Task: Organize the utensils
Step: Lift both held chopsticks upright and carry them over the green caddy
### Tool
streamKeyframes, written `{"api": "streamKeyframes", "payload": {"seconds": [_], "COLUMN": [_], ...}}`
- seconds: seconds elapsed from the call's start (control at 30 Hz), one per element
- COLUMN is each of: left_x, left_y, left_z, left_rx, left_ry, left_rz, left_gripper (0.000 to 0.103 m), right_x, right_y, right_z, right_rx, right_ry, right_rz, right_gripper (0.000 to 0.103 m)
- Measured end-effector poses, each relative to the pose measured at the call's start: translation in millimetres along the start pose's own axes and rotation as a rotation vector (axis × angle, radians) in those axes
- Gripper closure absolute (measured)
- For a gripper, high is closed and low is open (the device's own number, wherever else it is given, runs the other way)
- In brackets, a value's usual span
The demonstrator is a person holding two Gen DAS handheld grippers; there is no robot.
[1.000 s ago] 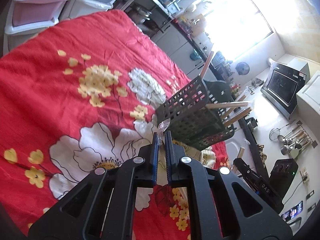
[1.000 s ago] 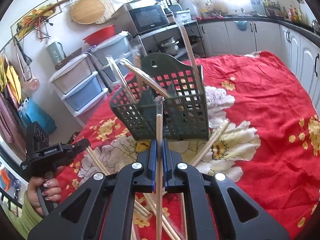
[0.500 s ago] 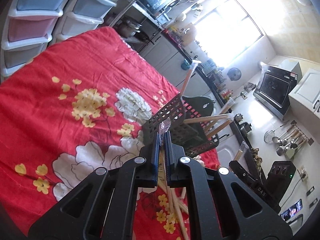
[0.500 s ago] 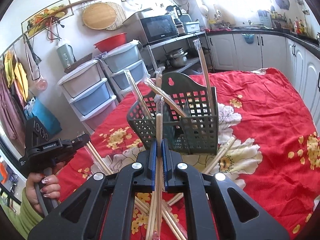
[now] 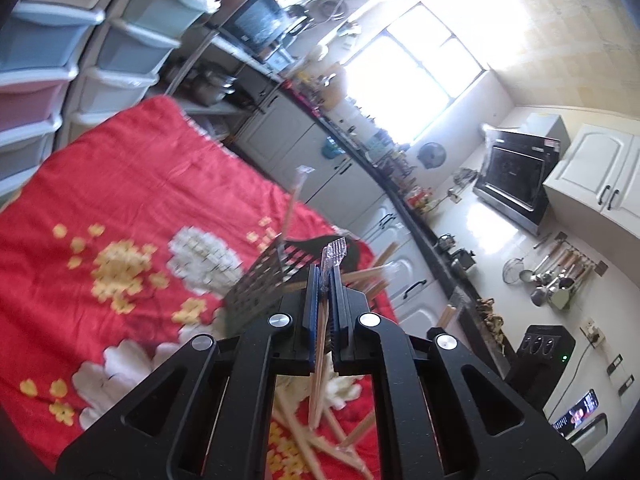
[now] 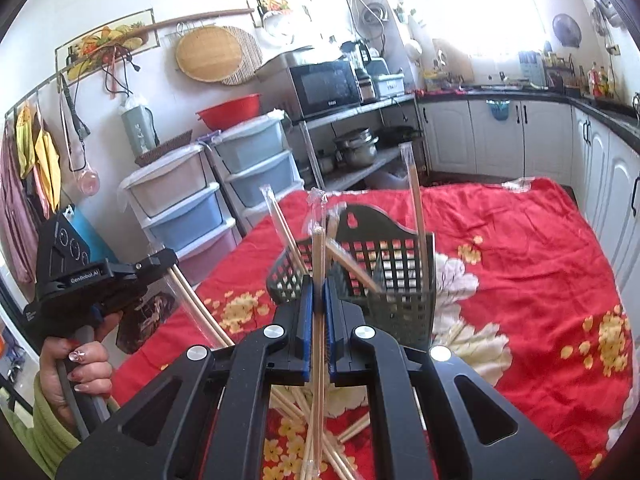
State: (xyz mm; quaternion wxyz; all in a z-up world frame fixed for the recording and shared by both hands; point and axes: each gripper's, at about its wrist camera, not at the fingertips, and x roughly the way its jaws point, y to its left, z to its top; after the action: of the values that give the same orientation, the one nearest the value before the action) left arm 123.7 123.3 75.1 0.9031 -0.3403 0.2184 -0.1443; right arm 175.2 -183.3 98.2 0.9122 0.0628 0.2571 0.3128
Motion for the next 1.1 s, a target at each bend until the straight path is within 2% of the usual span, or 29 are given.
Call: {"api": "streamKeyframes", "payload": {"seconds": [0.27, 0.47, 0.73, 1.1], "left_x": [12, 18, 22, 25], "left_y": [-35, -51, -68, -85], "left_z": [18, 32, 49, 63], "left_rx": [0.069, 0.109, 0.162, 0.236], "left_ry": [-0.031, -0.059, -0.13, -0.239], "left_rz": [-0.053, -0.065, -0.04, 0.043], "left_gripper": [0.101, 0.101, 0.101, 0.101], "right_x": [-9, -16, -21, -23], "right_y": [-1, -6, -14, -18], "right_z": [19, 34, 52, 77], "right_rx": [-0.003, 0.002, -0.002, -0.028], "right_ry": [-0.069, -0.118, -0.179, -0.287], "right_rz": [-0.015, -0.035, -0.067, -0.118], "right_gripper": [0.097, 0.097, 0.097, 0.097]}}
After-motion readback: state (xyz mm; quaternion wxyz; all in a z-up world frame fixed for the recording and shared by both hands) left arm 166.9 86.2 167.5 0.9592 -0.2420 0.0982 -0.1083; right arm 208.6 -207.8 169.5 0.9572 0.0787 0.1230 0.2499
